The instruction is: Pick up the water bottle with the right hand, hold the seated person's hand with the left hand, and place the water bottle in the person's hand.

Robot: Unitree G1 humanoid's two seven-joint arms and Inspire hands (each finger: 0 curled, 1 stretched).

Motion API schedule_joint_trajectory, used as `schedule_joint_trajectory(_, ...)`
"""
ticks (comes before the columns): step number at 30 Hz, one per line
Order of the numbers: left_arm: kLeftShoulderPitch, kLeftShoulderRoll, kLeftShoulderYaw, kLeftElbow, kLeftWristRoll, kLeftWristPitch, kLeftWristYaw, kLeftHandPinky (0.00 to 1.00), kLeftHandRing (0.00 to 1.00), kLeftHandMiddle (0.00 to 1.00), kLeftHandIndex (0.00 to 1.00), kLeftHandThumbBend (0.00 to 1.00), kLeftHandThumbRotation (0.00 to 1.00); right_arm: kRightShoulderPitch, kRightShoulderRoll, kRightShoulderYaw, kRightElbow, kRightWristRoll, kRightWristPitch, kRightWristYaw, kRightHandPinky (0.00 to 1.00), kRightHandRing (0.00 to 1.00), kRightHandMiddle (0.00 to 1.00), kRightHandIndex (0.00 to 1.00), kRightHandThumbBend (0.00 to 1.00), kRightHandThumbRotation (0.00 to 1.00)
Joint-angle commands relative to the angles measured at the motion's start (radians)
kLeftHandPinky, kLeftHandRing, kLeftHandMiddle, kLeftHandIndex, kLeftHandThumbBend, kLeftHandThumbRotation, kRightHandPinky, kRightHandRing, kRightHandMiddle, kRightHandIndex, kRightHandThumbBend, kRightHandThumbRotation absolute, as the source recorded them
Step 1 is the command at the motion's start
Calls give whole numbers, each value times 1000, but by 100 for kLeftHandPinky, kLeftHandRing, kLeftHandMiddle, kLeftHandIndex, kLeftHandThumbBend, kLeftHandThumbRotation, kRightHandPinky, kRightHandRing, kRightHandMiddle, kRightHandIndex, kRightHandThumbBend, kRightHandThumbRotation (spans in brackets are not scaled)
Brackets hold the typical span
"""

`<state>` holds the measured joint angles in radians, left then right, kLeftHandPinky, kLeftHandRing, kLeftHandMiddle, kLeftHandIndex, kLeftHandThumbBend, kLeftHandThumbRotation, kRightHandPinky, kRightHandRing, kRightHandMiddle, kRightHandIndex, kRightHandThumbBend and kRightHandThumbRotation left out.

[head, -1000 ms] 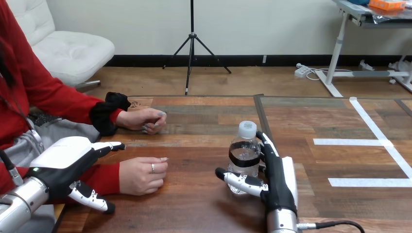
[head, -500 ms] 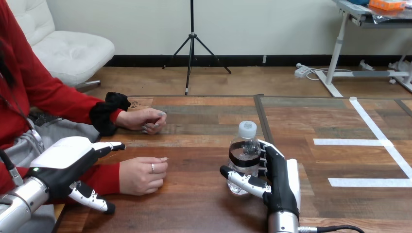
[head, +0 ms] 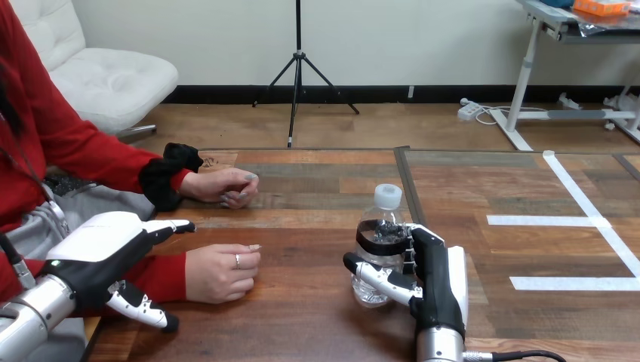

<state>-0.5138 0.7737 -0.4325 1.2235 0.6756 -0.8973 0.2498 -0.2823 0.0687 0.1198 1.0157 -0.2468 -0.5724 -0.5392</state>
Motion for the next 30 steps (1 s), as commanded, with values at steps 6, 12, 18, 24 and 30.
schedule_joint_trajectory(6, -31, 30, 28, -21, -18, 4, 3, 77, 86, 88, 88, 100, 24, -52, 47, -13, 26, 11, -22, -17, 45, 49, 53, 50, 74, 0)
schedule_joint_trajectory(12, -30, 29, 31, -21, -22, 1, -4, 77, 86, 88, 88, 100, 23, -53, 44, -19, 29, 20, -29, -18, 45, 48, 52, 50, 74, 0)
schedule_joint_trajectory(18, -29, 29, 36, -20, -27, -4, -8, 77, 86, 88, 88, 100, 23, -51, 41, -24, 24, 26, -36, -19, 46, 49, 52, 50, 73, 0)
schedule_joint_trajectory(24, -28, 28, 41, -19, -29, -2, -18, 77, 86, 88, 88, 100, 22, -41, 38, -31, -2, 36, -40, -10, 46, 49, 53, 50, 73, 0)
schedule_joint_trajectory(30, -29, 28, 40, -17, -20, 0, -11, 77, 87, 89, 88, 100, 22, -29, 34, -34, -39, 39, -30, -8, 47, 50, 54, 51, 72, 0)
